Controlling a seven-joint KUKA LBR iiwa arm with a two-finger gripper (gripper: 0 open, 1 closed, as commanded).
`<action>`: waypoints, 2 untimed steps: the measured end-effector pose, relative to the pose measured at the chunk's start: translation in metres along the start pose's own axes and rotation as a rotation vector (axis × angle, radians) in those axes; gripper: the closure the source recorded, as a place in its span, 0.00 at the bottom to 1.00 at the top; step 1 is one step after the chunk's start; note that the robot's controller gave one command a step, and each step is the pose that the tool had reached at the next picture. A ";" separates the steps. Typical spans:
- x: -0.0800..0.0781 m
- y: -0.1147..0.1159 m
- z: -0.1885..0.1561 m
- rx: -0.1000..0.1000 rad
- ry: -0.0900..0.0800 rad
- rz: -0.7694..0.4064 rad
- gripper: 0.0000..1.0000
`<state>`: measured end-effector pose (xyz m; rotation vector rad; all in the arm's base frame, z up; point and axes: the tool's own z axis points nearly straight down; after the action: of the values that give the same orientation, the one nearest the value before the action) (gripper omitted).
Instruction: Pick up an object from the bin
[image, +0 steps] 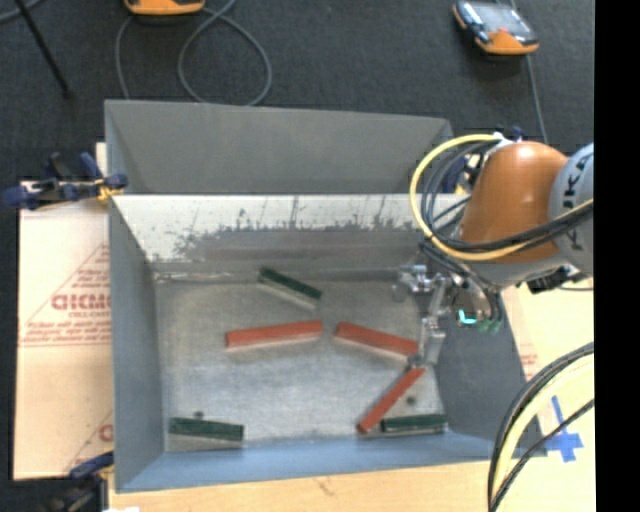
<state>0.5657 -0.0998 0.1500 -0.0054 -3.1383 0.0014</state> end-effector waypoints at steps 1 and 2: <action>-0.021 0.033 0.083 -0.002 -0.003 0.049 0.00; -0.016 0.044 0.047 -0.002 -0.011 0.055 0.00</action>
Offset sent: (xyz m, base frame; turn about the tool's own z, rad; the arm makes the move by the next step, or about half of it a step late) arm 0.0206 0.0317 -0.0800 0.0519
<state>0.5818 -0.0556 0.1028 -0.0925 -3.1480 -0.0009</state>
